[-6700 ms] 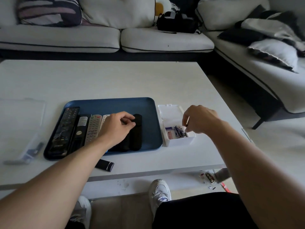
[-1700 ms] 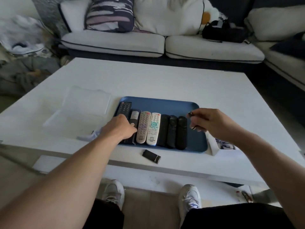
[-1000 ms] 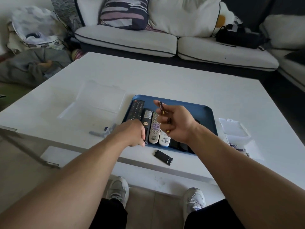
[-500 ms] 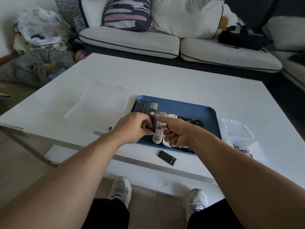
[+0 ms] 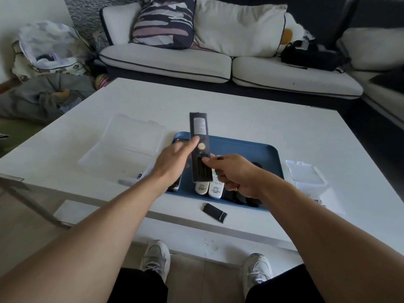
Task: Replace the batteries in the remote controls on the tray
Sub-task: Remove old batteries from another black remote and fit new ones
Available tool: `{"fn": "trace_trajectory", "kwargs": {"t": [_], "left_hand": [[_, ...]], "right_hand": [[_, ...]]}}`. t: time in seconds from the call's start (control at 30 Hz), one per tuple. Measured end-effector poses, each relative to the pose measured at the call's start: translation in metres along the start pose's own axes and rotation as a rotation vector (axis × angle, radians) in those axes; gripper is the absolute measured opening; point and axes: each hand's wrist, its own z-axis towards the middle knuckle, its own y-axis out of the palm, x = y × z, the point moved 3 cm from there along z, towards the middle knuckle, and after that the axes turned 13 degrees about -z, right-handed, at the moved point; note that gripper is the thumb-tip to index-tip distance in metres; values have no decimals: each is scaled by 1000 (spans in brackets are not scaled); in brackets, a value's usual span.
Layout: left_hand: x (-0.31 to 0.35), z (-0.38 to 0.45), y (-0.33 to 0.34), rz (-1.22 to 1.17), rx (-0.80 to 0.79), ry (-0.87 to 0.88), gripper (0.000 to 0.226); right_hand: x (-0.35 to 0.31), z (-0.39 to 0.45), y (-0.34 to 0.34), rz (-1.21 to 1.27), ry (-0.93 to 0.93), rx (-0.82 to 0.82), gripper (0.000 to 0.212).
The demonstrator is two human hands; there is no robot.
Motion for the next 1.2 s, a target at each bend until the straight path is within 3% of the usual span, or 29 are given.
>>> {"fn": "trace_trajectory", "kwargs": {"t": [0.1,0.2,0.23,0.3,0.43,0.57,0.67,1.0,1.13,1.2], "left_hand": [[-7,2,8,-85,21,-14,29],[-12,6,5,-128,115,-42,26],[-14,7,5,-146,111,-59,27],[-19,6,5,-187,70,-83,32],[-17,5,14,-357,7,-156,34],[-11,0,26,-452,-93,-190,28],[-6,-2,34,-480,-187,-200,25],[2,-8,47,-537,-274,-222,23],[3,-8,50,-550,-285,-235,27],[3,-8,50,-559,-286,-242,26]], "right_hand": [[-1,-7,2,-62,0,-67,30],[0,-13,-4,-46,38,-110,10],[2,-14,-7,-28,53,-113,15],[3,-18,-11,-34,49,-95,26],[-1,-27,-15,-122,-47,-39,21],[-6,-31,-27,-282,-180,159,18],[-7,-29,-34,-259,-287,272,16],[-14,-39,-34,-188,-509,343,19],[-14,-39,-39,-219,-447,311,24],[-12,-39,-39,-276,-418,292,16]]}}
